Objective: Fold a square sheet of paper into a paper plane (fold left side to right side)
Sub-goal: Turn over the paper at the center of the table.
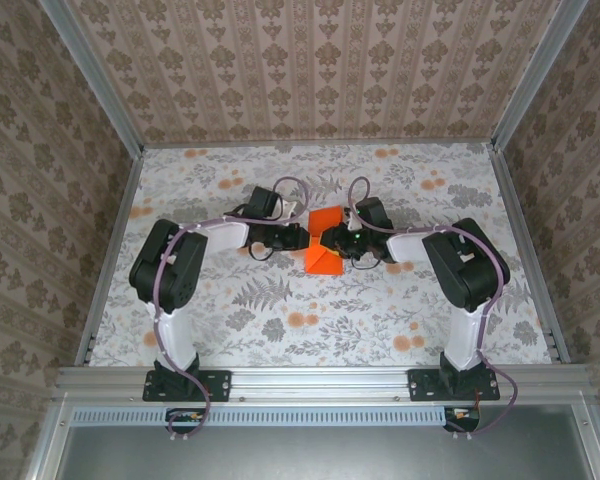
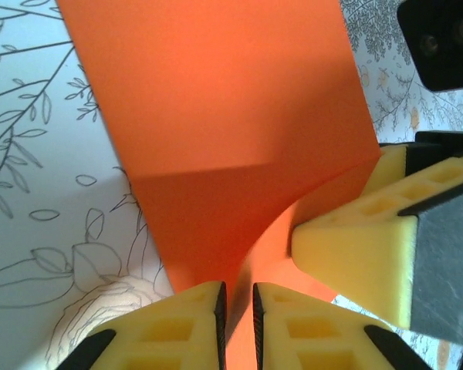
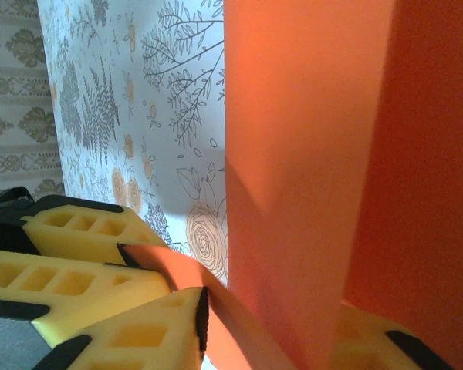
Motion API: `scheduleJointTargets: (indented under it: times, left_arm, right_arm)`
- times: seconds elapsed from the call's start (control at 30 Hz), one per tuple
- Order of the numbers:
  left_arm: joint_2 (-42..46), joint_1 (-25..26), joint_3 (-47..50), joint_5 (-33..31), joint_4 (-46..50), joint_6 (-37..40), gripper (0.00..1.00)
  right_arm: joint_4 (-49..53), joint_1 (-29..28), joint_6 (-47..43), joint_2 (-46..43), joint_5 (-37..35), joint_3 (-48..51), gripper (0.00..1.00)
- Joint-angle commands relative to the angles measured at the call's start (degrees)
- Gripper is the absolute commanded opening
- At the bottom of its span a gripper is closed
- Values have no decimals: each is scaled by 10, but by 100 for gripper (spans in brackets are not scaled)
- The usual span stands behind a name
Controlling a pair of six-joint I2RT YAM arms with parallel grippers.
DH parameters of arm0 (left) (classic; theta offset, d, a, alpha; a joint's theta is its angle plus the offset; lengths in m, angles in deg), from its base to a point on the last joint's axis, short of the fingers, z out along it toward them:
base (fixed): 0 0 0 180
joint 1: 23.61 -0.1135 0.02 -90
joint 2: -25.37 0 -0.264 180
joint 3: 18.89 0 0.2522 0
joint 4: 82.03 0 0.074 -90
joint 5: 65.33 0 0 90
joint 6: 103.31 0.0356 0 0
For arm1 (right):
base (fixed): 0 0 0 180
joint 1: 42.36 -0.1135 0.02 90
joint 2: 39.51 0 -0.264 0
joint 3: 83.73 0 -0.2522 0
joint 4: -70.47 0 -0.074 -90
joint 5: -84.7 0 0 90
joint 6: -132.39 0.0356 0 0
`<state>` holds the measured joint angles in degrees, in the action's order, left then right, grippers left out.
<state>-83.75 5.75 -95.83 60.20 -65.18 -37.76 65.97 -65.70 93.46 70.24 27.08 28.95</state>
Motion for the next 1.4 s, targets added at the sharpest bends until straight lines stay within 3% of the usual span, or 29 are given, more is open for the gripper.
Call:
scheduleJointTargets:
  times: [0.0,0.07,0.17,0.63,0.83,1.17,1.37]
  left_arm:
    - [39,-15,18,2,-16,-3,33]
    - [57,-22,32,8,-30,-10,45]
    - [96,-41,57,22,-55,-24,54]
    - [296,-103,130,111,-151,-109,91]
    - [319,-99,108,170,-204,-148,93]
    - [314,-65,64,196,-201,-150,90]
    - [317,-55,55,198,-208,-155,75]
  right_arm:
    - [-25,-2,-1,1,16,-12,16]
    - [-21,-1,-14,-9,15,-12,11]
    - [-20,6,-38,-31,20,-9,8]
    - [-87,51,-120,-203,108,-6,7]
    - [-112,46,-116,-230,156,-43,7]
    - [-149,8,-97,-236,193,-81,8]
    - [-187,1,-67,-231,193,-77,8]
